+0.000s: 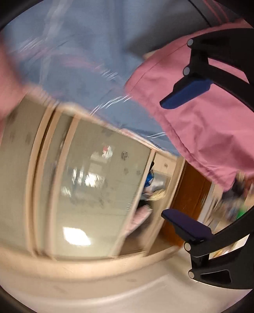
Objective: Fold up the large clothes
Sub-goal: 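Fold the hem over onto the hood with both grippers and release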
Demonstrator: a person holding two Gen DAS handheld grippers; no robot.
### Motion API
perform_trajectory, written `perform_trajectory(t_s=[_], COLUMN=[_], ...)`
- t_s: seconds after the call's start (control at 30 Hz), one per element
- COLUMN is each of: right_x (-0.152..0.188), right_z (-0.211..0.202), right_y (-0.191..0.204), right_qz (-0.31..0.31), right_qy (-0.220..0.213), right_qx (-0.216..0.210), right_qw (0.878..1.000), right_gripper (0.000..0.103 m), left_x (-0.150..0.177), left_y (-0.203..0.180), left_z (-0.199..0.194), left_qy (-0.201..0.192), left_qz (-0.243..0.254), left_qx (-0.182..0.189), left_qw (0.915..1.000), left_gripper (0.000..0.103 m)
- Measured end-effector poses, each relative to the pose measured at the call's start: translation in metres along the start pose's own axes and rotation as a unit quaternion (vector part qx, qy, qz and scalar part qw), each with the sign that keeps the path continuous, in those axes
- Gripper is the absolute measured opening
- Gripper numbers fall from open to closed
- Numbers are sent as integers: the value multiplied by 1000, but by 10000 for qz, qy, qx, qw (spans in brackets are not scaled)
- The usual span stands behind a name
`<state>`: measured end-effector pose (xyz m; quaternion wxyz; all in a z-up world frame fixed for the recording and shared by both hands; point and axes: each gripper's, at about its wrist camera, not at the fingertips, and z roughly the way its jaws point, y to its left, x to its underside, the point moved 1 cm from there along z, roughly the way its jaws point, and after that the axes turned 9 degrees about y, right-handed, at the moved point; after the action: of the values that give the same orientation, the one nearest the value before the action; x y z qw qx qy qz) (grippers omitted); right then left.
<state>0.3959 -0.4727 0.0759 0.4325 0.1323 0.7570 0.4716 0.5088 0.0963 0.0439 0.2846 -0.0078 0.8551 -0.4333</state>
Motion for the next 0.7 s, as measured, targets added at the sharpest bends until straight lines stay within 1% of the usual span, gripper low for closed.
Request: perform_trajectory(t_s=[0.03,0.07,0.1,0.13,0.17,0.2,0.23,0.27,0.3,0.33,0.37,0.4,0.43,0.47,0.5,0.53,0.57,0.63,0.67,0.7], right_x=[12,24,43,66,88,104,125,143,155,169,177,181,177,165,152,133,115,91,84,77], right_z=[7,12,22,33,45,54,65,77,87,104,118,138,157,174,185,197,207,223,230,234], right_y=[25,40,61,79,95,104,113,119,120,119,117,113,106,96,87,74,61,45,40,33], right_qz=[-614,-974,-1454,-1901,-2314,-2561,-2798,-2953,-3029,-3183,-3339,-3547,-3585,-3416,-3199,-2850,-2527,-2229,-2223,-2203], right_qy=[320,573,909,1206,1475,1632,1749,1878,2000,2171,2217,2201,2214,2215,2165,2121,2089,2013,1951,1870], right_qx=[369,574,828,1197,1615,1815,2057,2308,2432,2656,2903,3219,3356,3460,3558,3663,3652,3747,3814,3841], right_qw=[9969,9919,9817,9670,9480,9353,9213,9079,8995,8838,8689,8498,8425,8453,8510,8600,8713,8771,8758,8769], right_gripper=[102,102,102,102,102,102,102,102,102,102,102,102,102,102,102,102,102,102,102,102], left_x=[-4,-10,-14,-19,-20,-19,-15,-6,1,10,26,35,48,62,71,84,96,112,120,125], left_y=[-3,-4,-5,-9,-17,-25,-37,-54,-65,-76,-89,-94,-102,-106,-109,-113,-116,-120,-123,-125], left_z=[-12,-21,-27,-36,-45,-50,-53,-55,-54,-51,-48,-48,-47,-45,-42,-36,-29,-12,0,7], left_qy=[-291,-462,-547,-678,-802,-862,-879,-815,-724,-625,-514,-483,-502,-502,-457,-341,-241,-85,20,89], left_qz=[-6,-91,-165,-212,-154,-37,136,412,610,796,1045,1155,1269,1349,1395,1470,1559,1798,1918,1994], left_qx=[-75,-86,-99,-199,-352,-457,-585,-776,-939,-1145,-1428,-1576,-1766,-1884,-1948,-2060,-2229,-2527,-2670,-2757], left_qw=[9995,9989,9983,9973,9960,9952,9943,9928,9911,9883,9829,9795,9748,9715,9698,9668,9620,9507,9444,9403], left_gripper=[101,101,101,101,101,101,101,101,101,101,101,101,101,101,101,101,101,101,101,101])
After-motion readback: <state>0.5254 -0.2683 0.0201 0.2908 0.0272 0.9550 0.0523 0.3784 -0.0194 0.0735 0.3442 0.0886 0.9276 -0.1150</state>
